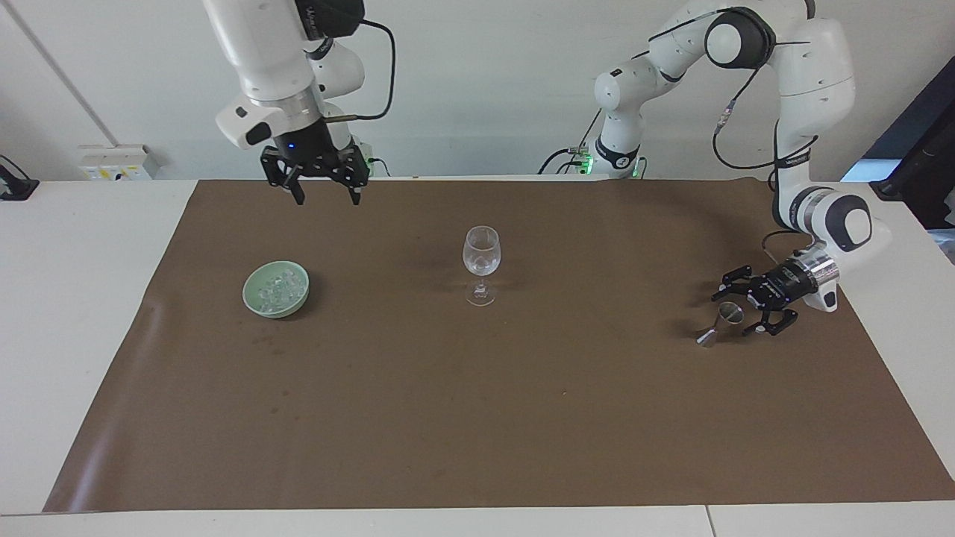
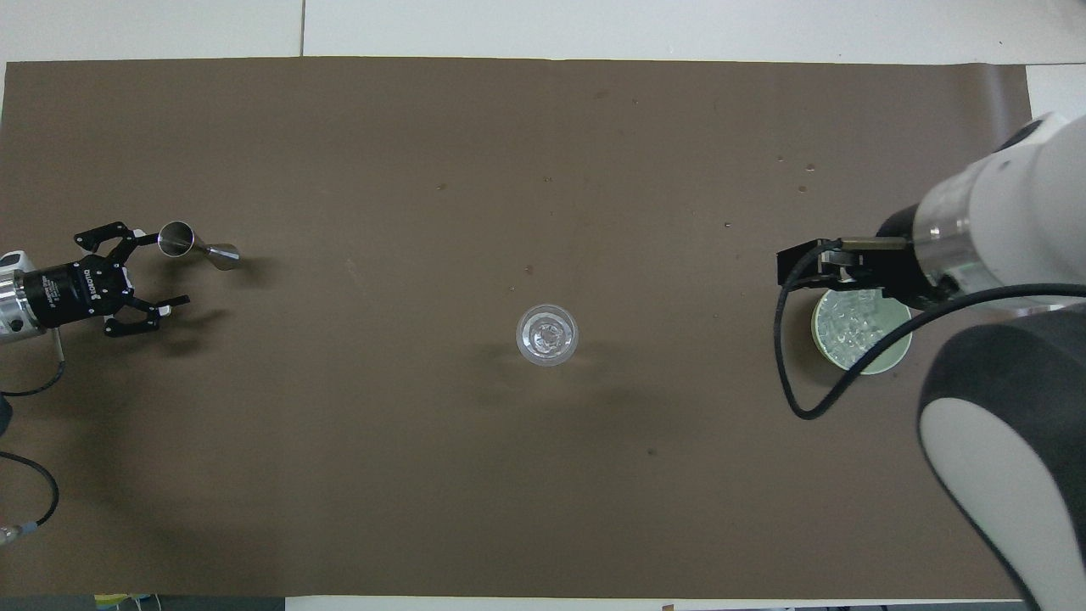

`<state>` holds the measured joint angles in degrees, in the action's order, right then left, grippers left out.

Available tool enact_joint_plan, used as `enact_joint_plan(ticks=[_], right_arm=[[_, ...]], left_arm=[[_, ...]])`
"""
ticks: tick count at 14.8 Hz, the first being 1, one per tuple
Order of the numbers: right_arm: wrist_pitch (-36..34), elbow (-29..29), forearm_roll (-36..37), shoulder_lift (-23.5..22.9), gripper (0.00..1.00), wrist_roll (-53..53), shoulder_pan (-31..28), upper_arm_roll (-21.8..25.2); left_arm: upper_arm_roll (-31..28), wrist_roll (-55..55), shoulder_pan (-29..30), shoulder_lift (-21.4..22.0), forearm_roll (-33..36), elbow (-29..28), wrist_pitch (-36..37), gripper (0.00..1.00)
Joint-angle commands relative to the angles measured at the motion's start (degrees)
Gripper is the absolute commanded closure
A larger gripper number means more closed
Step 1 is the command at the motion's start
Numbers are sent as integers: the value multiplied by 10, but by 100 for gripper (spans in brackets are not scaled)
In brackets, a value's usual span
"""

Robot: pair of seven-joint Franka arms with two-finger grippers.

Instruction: Pour wine and add ice with both arms

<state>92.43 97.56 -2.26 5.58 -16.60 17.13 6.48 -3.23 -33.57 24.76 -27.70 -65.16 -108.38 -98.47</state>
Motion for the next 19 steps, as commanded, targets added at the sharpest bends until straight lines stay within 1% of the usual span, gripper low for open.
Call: enact_joint_plan(ticks=[1, 3, 4, 5, 6, 8, 9, 10, 12, 14, 16, 19], right_arm=[[-13, 11, 4, 7, 0, 74, -70, -8], [-26, 11, -3, 11, 0, 134, -122, -9], [-37, 8, -2, 14, 0, 145, -133, -9], [-41, 8, -3, 18, 0, 158, -138, -3], [-49, 8, -2, 27, 0, 174, -141, 5], [-66, 2, 4, 28, 0, 181, -151, 9], [-68, -3, 5, 29, 0, 178, -155, 7], [-69, -4, 6, 29, 0, 181, -162, 6], [-74, -4, 6, 29, 0, 197, -168, 0], [-74, -8, 6, 29, 0, 204, -170, -8], [-82, -34, 6, 23, 0, 206, -170, -7], [-75, -18, 7, 26, 0, 204, -168, -8]], left_arm=[[0, 12, 7, 7, 109, 64, 12, 0], [3, 15, -4, 10, 227, 141, 31, 0], [5, 15, -10, 10, 264, 179, 49, 0], [4, 17, -15, 16, 286, 201, 62, 0], [4, 23, -15, 32, 301, 207, 63, 0], [7, 66, -16, 71, 331, 208, 64, 0], [9, 88, -21, 94, 360, 208, 65, 0], [9, 97, -36, 115, 383, 208, 67, 0], [8, 97, -63, 150, 411, 208, 95, 0], [8, 103, -108, 180, 462, 207, 99, 0], [9, 122, -147, 197, 497, 203, 99, 0], [8, 221, -193, 210, 533, 201, 95, 0]])
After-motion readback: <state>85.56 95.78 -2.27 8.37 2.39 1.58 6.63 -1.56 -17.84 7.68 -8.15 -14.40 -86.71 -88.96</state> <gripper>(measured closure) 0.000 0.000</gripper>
